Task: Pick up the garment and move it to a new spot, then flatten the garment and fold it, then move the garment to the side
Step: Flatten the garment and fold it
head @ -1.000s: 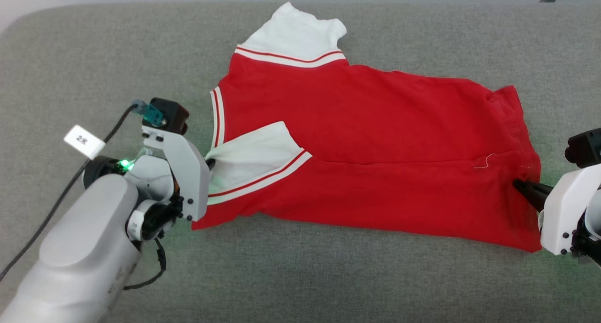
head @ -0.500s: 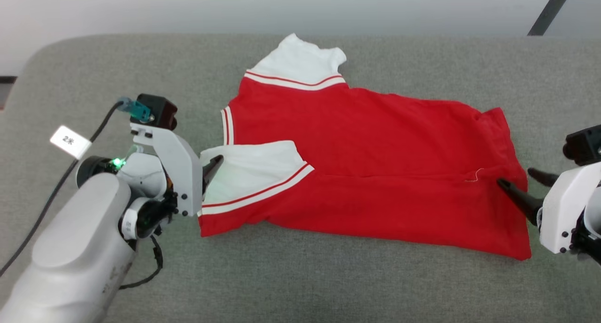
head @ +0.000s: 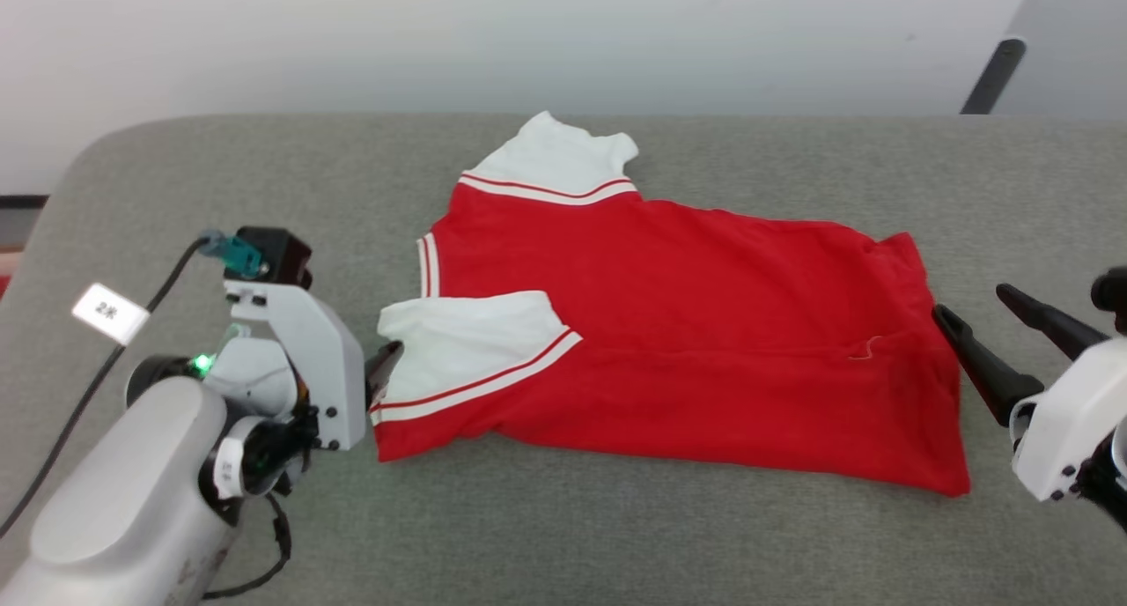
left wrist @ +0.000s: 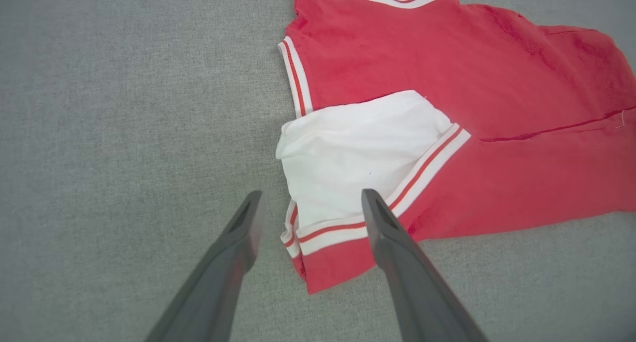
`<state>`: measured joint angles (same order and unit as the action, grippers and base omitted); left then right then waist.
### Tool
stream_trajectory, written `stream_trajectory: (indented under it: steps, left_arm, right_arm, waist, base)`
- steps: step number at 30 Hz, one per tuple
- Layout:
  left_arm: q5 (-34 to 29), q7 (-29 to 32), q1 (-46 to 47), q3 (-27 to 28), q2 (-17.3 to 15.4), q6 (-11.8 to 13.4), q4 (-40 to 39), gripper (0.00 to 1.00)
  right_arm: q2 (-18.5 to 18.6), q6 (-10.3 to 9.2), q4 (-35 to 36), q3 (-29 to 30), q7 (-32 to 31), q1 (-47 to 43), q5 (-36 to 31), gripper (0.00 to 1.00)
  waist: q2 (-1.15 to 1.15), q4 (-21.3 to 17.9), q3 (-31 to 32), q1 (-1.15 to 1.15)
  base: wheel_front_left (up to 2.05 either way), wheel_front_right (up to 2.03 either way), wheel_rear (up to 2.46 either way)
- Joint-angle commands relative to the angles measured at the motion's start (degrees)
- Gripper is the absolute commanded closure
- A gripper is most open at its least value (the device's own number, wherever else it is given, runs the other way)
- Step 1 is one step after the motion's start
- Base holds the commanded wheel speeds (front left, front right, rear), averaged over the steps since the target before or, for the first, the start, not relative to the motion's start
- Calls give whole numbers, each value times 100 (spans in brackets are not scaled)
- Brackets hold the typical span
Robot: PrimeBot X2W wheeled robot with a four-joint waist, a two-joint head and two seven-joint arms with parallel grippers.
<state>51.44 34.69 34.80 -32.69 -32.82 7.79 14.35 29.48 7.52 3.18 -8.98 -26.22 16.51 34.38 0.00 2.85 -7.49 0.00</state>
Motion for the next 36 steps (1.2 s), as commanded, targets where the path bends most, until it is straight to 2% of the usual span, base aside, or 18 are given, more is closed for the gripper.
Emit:
stream_trajectory:
  steps: [1, 9, 20, 31, 33, 36]
  left_arm:
    - [62, 37, -94, 26, -22, 54, -27, 0]
    - [322, 603, -297, 77, -219, 350, 44, 0]
    - [474, 965, -309, 16, -258, 369, 868, 0]
    - [754, 1271, -302, -71, 143, 337, 1658, 0]
    - [890, 1312, -297, -58, 278, 171, 1727, 100]
    - [882, 1336, -261, -103, 305, 64, 1888, 100]
  right_arm:
    - [-61, -6, 77, 81, 8, -118, -42, 0]
    - [-528, -6, 727, 673, -209, -779, -202, 0]
    - [-981, -6, 987, 1002, -389, -1243, -208, 0]
    - [-1080, -6, 1078, 1114, -445, -1324, -144, 0]
    - [-1082, -6, 1079, 1124, -476, -1328, -146, 0]
    - [-1094, -6, 1052, 1106, -562, -1331, -123, 0]
  waist:
    - [0, -85, 33, 0]
    - [0, -449, -66, 0]
    - [0, -826, -235, 0]
    - [0, -867, -296, 0]
    - [0, -847, -308, 0]
    - [0, -828, -314, 0]
  base:
    - [0, 0, 0]
    - [0, 0, 0]
    - [0, 0, 0]
    - [0, 0, 0]
    - [0, 0, 0]
    - [0, 0, 0]
